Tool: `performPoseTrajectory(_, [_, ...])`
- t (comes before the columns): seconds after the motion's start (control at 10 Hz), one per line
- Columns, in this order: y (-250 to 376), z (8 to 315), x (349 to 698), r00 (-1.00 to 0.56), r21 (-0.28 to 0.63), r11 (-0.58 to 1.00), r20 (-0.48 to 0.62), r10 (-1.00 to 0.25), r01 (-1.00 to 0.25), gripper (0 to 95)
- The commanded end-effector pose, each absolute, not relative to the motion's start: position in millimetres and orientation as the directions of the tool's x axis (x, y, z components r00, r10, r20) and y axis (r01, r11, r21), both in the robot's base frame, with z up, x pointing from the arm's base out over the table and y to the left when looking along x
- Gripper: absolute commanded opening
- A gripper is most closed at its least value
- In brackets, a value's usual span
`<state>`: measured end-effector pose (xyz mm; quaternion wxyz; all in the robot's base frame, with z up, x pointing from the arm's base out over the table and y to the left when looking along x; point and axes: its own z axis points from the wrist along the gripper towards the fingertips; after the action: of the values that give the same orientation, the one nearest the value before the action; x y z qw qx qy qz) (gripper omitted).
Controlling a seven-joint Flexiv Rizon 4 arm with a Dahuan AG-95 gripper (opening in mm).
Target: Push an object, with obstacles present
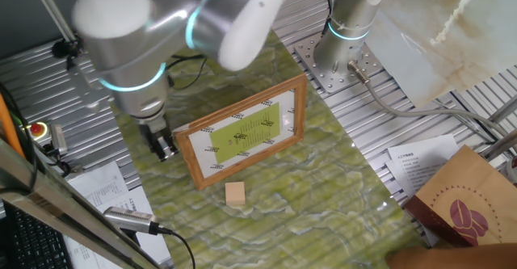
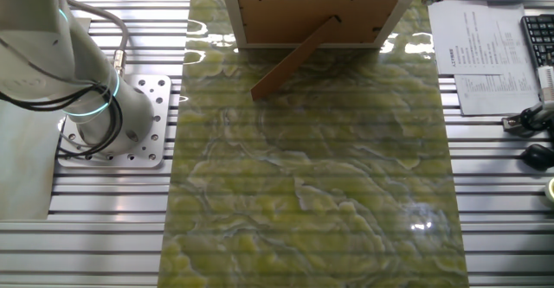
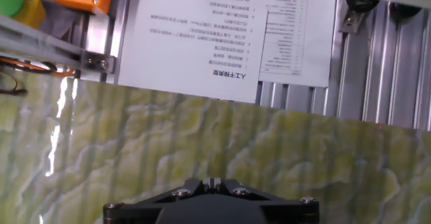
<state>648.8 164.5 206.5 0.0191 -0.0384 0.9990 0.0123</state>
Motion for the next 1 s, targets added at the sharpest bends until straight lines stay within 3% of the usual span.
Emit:
performPoseTrajectory(0.1, [161.9, 206.1, 643.9, -0.997, 0.022, 0.998, -0.029, -0.066, -0.067, 0.0])
performPoseTrajectory(1.0, [160.1, 213.4, 651.2, -0.993, 0.016, 0.993, -0.026, -0.114, -0.115, 0.0])
